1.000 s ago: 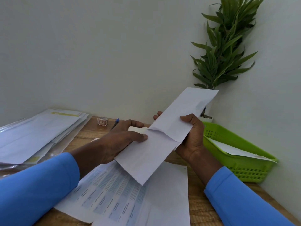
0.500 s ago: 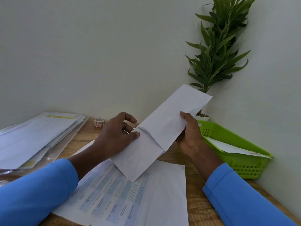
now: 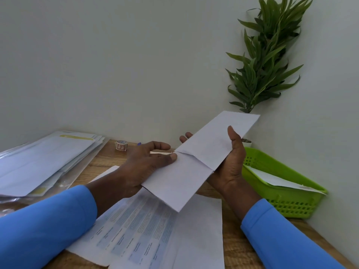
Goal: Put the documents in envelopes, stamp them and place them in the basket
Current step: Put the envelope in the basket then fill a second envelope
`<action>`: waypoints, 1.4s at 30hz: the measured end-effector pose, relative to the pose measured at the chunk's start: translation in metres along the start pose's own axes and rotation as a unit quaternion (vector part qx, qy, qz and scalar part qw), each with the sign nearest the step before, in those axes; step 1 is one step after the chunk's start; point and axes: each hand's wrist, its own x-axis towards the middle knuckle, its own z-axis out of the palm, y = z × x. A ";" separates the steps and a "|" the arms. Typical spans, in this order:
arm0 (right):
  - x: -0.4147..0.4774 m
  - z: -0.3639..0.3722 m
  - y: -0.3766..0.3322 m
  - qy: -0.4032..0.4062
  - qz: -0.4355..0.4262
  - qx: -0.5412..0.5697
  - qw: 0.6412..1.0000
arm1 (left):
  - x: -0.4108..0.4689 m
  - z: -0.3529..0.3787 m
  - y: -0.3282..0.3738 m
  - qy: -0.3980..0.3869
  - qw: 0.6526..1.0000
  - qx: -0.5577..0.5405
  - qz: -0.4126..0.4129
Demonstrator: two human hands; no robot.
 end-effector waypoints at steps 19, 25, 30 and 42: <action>0.001 0.000 0.010 0.079 -0.023 -0.062 0.995 | -0.002 0.005 0.000 -0.061 0.989 0.132 0.024; 0.002 -0.007 -0.004 0.068 -0.040 -0.033 0.996 | 0.000 -0.011 0.004 -0.055 0.706 0.595 0.381; 0.001 -0.004 0.002 0.053 -0.006 -0.006 0.999 | -0.002 -0.001 0.003 -0.020 0.605 0.593 0.530; -0.003 0.001 0.014 0.048 0.057 -0.037 0.997 | -0.005 0.010 -0.006 -0.009 0.616 0.566 0.548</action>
